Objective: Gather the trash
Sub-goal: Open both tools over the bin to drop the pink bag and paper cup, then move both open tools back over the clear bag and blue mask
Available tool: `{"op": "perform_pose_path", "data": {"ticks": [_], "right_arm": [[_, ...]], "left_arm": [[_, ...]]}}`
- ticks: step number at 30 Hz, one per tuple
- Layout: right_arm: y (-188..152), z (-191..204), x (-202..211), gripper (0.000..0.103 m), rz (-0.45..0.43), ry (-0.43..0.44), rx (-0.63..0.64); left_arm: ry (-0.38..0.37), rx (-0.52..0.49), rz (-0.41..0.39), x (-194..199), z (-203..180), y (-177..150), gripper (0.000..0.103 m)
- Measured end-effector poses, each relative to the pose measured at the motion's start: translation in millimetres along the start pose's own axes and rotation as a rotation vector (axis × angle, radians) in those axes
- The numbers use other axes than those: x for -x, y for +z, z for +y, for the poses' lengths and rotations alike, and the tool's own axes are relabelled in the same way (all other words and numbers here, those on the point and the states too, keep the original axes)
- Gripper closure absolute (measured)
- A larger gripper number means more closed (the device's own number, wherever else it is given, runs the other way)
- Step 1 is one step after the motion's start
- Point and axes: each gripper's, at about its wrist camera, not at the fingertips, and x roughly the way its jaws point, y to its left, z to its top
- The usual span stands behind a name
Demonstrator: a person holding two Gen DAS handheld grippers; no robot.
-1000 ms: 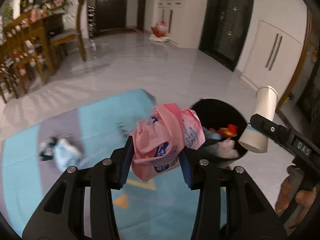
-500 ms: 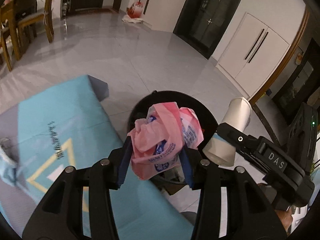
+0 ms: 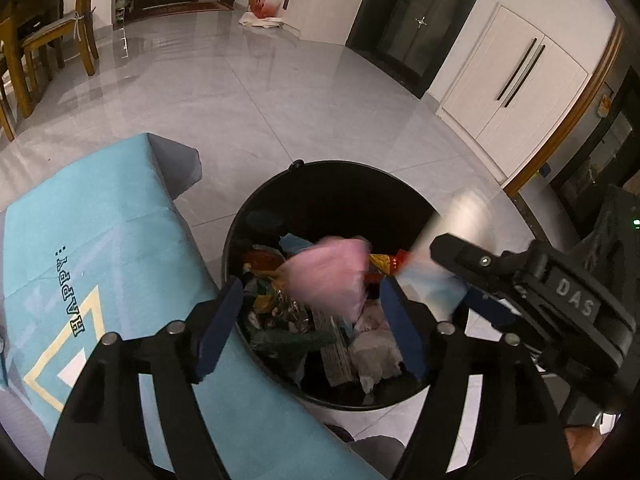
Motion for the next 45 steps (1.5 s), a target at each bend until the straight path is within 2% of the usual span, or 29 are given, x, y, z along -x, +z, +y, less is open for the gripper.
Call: {"op": "perform_pose_path", "data": {"ticks": [1, 2, 10, 14, 19, 24, 27, 31, 33, 35, 37, 39, 45], "right_arm": [[0, -1, -2, 0.017, 0.009, -0.006, -0.009], [0, -2, -3, 0.016, 0.013, -0.007, -0.013], [-1, 1, 7, 0.015, -0.023, 0.007, -0.013], [-4, 10, 11, 0.015, -0.026, 0.031, 0.027], [-16, 43, 13, 0.015, -0.026, 0.088, 0.143], [-44, 90, 11, 0.015, 0.010, 0.179, 0.289], [-64, 118, 5, 0.014, 0.051, 0.205, 0.382], [-105, 159, -13, 0.014, 0.127, 0.209, 0.543], [-133, 182, -22, 0.014, 0.170, 0.212, 0.635], [-159, 202, -30, 0.014, 0.202, 0.214, 0.722], [-182, 220, -37, 0.014, 0.221, 0.215, 0.799], [-205, 236, -44, 0.014, 0.235, 0.221, 0.865], [-246, 267, -68, 0.014, 0.251, 0.231, 0.964]], "left_arm": [[-0.012, 0.005, -0.008, 1, 1, 0, 0.020], [-0.019, 0.008, -0.015, 3, 2, 0, 0.017], [-0.040, 0.086, -0.080, 38, 33, -2, 0.017], [-0.011, 0.151, -0.118, 64, 63, -9, 0.012], [0.069, 0.237, -0.151, 101, 114, -35, 0.012], [0.134, 0.301, -0.174, 141, 169, -74, 0.012], [0.222, 0.320, -0.158, 166, 208, -92, 0.012], [0.348, 0.352, -0.104, 196, 265, -111, 0.012], [0.384, 0.386, -0.108, 208, 289, -120, 0.012], [0.367, 0.477, -0.123, 214, 317, -131, 0.012], [0.304, 0.568, -0.118, 211, 339, -135, 0.012], [0.272, 0.612, -0.119, 205, 353, -136, 0.012], [0.233, 0.615, -0.133, 188, 362, -120, 0.012]]}}
